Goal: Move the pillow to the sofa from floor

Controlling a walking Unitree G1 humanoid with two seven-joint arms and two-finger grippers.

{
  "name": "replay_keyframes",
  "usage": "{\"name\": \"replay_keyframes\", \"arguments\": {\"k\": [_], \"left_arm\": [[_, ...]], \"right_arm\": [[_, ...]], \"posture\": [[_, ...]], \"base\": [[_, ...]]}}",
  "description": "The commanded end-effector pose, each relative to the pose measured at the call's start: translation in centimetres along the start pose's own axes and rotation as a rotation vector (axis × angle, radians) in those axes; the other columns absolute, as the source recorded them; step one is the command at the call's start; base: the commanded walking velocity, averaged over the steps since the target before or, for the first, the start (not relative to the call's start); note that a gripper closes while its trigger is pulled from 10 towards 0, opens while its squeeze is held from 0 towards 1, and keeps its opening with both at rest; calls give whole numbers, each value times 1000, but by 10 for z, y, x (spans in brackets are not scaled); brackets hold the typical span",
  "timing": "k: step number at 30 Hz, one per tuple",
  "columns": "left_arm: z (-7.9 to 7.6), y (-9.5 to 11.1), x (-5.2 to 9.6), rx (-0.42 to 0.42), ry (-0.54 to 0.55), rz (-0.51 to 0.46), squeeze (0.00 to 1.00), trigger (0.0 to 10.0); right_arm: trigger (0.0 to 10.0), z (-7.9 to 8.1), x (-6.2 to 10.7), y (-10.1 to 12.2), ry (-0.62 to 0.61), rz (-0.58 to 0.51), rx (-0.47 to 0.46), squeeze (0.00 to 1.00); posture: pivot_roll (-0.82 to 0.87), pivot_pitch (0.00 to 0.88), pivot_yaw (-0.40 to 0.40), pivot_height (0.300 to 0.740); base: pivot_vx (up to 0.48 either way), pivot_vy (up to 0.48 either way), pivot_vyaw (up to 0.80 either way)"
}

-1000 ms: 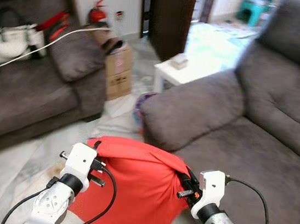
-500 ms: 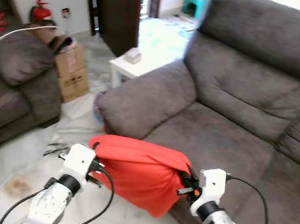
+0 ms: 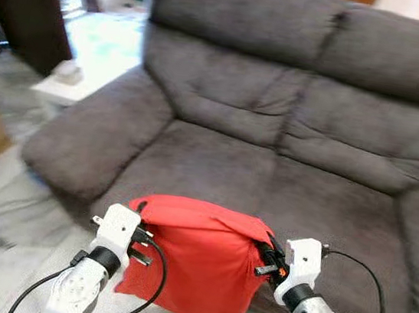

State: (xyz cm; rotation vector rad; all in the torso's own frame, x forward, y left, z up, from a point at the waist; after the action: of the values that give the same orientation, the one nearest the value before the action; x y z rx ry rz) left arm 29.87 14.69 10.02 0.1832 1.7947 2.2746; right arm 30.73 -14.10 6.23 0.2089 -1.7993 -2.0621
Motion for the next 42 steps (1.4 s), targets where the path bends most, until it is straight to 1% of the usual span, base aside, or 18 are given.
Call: {"name": "replay_keyframes", "arguments": {"k": [1,6,11,12,14,16,24,27,28,31,37,39,40,42], "left_arm": [[18,13,1,-12,64,-63,0,10000],[16,13,1,-6,60,-66,0,10000],[15,13,1,-6,61,-65,0,10000],[15,13,1,-9,62,-65,0,10000],[16,13,2,-11,67,-67,0,10000],[17,13,3,-14,72,-66,0,10000],[16,13,3,-14,65,-64,0,10000],[14,12,3,-24,52,-63,0,10000],[13,12,3,-21,54,-63,0,10000],[13,10,3,-19,56,-61,0,10000],[15,11,2,-19,57,-63,0,10000],[16,11,2,-20,57,-64,0,10000],[15,11,3,-20,57,-63,0,10000],[14,10,2,-21,53,-62,0,10000]], "right_arm": [[10000,-9,0,13,-49,-57,-7,0],[10000,-15,1,14,-75,-57,12,0],[10000,-13,0,16,-66,-67,18,0],[10000,-11,-1,18,-59,-86,2,0],[10000,-8,-2,19,-49,-93,13,0],[10000,-3,-3,20,-37,-99,30,0],[10000,-5,-5,15,-63,-74,25,0],[10000,-7,-5,15,-67,-76,-2,0],[10000,-7,-5,17,-61,-80,16,0],[10000,-6,-5,17,-62,-86,31,0],[10000,-3,-4,20,-87,-135,-18,0],[10000,0,0,18,-93,-146,-40,0],[10000,3,2,15,-91,-145,-41,0],[10000,3,2,14,-98,-138,-42,0]], "posture": [[40,123,3,740],[40,123,-1,740],[38,125,1,740],[38,126,0,740],[39,127,0,740],[41,126,1,740],[39,123,2,740],[36,121,2,740],[36,119,1,740],[36,110,3,740],[37,97,11,740],[32,98,14,740],[31,97,15,740],[30,97,17,740]], "base": [[0,0,-800],[0,0,-800],[0,0,-800],[0,0,-519],[0,0,0],[0,-339,0],[0,-368,0],[0,-368,-650],[0,-368,-800],[0,-368,-746],[0,-368,0],[0,-364,0],[0,-364,0],[0,-366,0]]}}
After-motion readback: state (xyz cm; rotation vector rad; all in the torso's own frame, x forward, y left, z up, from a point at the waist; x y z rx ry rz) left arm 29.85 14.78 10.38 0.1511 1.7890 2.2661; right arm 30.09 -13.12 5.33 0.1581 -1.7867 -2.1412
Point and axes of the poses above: a point about 5 cm out from each wrist's last joint towards the gripper, its own x axis pointing back from the gripper into the wrist, its own y axis along the axis of the wrist's last joint, z = x × y, the point moved 3 cm from there along -x, pointing out of the wrist towards the gripper, and after that the axes turned 3 degrees about -x, right-handed, at the moved point
